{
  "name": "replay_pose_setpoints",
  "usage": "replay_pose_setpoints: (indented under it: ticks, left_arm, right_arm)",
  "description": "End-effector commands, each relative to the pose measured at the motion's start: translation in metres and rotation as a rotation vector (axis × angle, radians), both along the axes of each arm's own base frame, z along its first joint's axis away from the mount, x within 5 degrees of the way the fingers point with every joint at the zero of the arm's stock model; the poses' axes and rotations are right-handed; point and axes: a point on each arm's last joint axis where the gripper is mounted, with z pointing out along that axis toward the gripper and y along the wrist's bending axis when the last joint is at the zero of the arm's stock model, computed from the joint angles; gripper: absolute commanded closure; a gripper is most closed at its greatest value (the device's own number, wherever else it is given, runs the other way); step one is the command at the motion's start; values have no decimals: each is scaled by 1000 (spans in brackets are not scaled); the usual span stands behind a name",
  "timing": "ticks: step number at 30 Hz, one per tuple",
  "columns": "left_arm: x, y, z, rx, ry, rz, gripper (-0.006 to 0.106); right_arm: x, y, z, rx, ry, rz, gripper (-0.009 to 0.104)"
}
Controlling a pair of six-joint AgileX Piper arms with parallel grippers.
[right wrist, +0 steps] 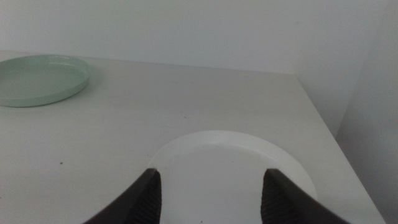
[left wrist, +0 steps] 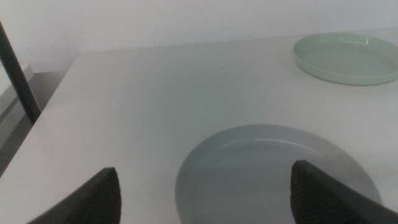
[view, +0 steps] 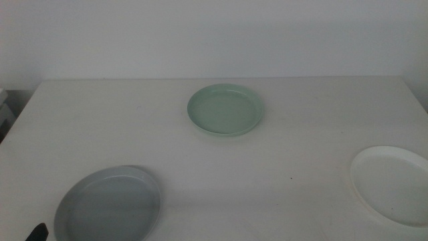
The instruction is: Stack the three bowls on top of each other.
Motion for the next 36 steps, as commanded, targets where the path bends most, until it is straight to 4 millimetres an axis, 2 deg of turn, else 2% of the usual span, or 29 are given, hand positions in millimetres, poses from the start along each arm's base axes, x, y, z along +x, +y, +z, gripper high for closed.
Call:
replay_pose_setpoints:
  ticks: [1,8,11,19,22,28,36]
  left_arm:
    - [0,0,9,-18,-88,7,-3]
    - [0,0,9,-18,-88,7,-3]
    - [0,0,9,-18,-88,7,-3]
    - [0,0,9,-18,-88,7,-3]
    - [0,0,9,-18,-88,7,-3]
    - [0,0,9,-18,-88,7,-3]
    - [0,0,9,-18,-88,7,-3]
  right_arm:
    - [-1,0,10,-11,-103,1,53]
    - [-1,0,10,8,-103,2,53]
    - [-3,1,17,32,-65,9,53]
    - [-12,3,68,38,36,30,53]
    - [-9,4,85,39,70,34,53]
    - [12,5,123,45,250,47,53]
    - [59,11,175,114,419,84,53]
